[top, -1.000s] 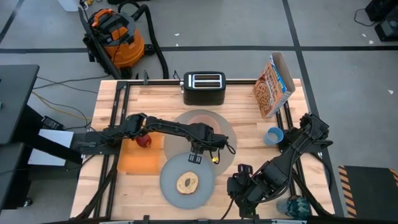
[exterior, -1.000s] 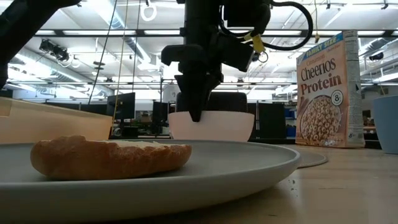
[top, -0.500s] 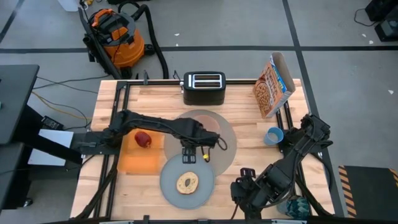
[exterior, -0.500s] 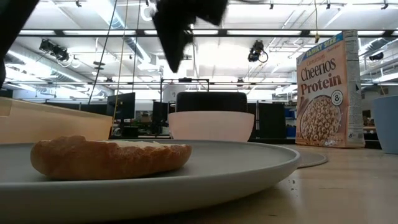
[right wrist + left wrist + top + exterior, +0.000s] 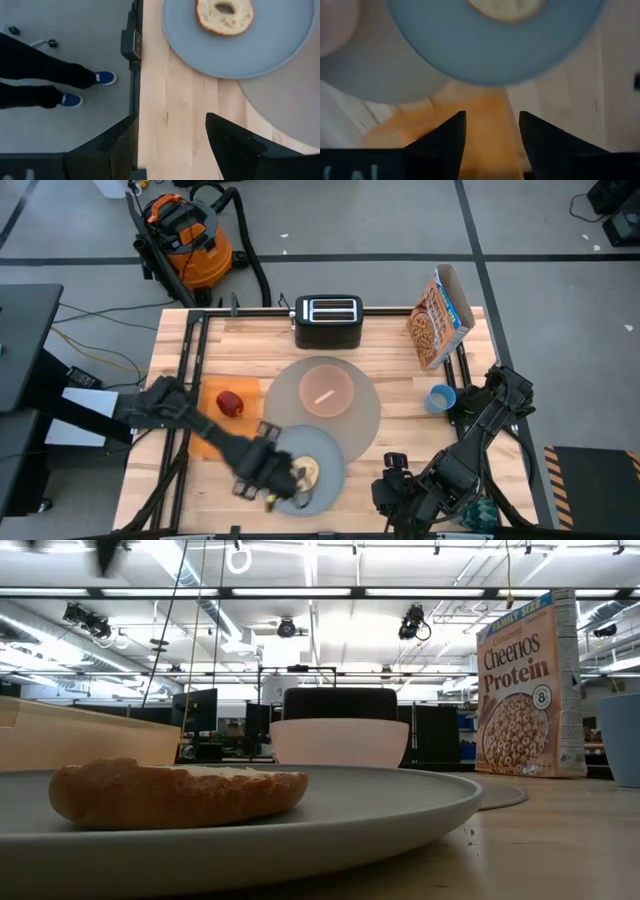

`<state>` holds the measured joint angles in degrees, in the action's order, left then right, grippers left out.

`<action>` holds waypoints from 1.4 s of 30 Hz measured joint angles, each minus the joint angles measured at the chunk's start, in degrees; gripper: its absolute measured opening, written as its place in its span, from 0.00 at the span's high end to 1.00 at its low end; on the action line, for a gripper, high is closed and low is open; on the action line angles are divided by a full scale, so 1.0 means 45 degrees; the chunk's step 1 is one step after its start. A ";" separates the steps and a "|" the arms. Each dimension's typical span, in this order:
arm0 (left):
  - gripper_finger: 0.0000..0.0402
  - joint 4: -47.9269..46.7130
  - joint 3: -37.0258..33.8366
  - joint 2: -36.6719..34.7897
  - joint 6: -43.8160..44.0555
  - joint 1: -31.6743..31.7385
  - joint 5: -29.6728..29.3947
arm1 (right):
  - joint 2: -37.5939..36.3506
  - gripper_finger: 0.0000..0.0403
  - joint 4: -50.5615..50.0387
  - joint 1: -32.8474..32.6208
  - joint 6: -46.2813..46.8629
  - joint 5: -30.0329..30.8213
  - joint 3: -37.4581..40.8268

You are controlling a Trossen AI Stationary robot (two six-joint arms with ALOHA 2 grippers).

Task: Arrange a breakfast setting
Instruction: Put the apple on the top left of the gray placemat

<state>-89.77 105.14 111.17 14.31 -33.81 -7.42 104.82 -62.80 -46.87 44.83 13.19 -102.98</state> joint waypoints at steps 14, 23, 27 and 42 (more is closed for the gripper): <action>0.52 0.3912 -0.9071 -0.5903 0.0085 -0.0317 -0.0292 | 0.0004 0.41 0.1189 0.0748 -0.0431 0.1794 0.0000; 0.52 0.5744 -1.1480 -0.6104 -0.3979 0.1368 -0.0906 | 0.0004 0.41 0.1760 0.1900 -0.0329 0.2279 0.0005; 0.52 0.6260 -1.2346 -0.6100 -0.5036 0.2183 -0.0873 | 0.0004 0.41 0.2183 0.2206 -0.0332 0.2443 0.0000; 0.68 0.8096 -1.3128 -0.6090 -0.6566 0.3758 -0.0918 | 0.0004 0.41 0.3270 0.2376 0.0835 0.2443 0.0000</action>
<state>-53.34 46.06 83.77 -15.23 -16.90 -11.55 104.84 -48.09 -36.18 48.59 24.18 -102.98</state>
